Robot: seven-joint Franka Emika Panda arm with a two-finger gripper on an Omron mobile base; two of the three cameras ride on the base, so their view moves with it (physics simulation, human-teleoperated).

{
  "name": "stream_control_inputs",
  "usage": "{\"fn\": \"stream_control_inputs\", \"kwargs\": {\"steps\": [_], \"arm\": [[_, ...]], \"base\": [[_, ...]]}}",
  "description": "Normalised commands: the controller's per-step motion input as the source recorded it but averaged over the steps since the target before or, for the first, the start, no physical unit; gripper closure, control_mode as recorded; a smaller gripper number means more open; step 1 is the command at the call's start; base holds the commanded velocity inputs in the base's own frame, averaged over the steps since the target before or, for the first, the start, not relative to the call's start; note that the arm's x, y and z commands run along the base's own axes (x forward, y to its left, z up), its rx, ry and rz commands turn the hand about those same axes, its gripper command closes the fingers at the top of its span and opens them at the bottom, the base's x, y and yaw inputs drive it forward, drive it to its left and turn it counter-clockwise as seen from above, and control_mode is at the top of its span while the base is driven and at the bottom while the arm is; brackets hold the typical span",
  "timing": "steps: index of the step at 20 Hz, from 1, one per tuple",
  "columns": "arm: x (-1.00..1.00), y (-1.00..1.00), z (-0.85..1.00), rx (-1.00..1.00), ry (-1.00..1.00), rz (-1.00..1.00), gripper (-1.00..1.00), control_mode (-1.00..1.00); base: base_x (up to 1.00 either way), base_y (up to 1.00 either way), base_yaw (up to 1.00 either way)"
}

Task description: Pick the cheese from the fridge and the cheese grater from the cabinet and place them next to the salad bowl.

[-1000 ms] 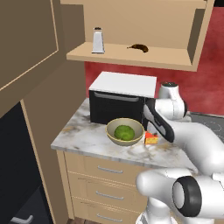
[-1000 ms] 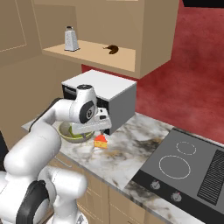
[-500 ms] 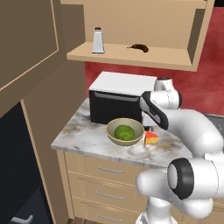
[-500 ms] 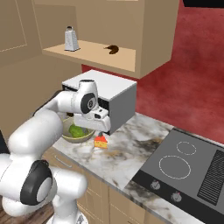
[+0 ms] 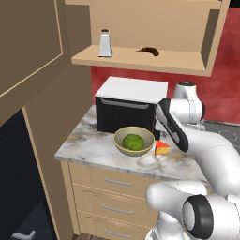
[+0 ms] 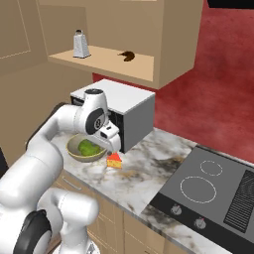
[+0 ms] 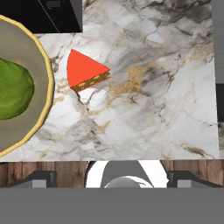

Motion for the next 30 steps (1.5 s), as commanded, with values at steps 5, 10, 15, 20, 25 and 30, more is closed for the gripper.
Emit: {"fn": "stream_control_inputs", "kwargs": {"steps": [5,10,15,20,25,30], "arm": [[0.00,0.05,0.09,0.00,0.02,-0.03,-1.00,-1.00],[0.00,0.00,0.00,0.00,0.00,0.00,-1.00,-1.00],[0.00,0.00,0.00,0.00,0.00,0.00,-1.00,1.00],[0.00,0.00,0.00,0.00,0.00,0.00,-1.00,1.00],[0.00,0.00,0.00,0.00,0.00,0.00,-1.00,1.00],[0.00,0.00,0.00,0.00,0.00,0.00,-1.00,1.00]], "base": [[0.00,0.00,0.00],[0.00,0.00,0.00],[0.00,0.00,0.00],[0.17,0.45,-0.05],[0.26,0.62,-0.10],[0.19,0.04,-0.01]]}}
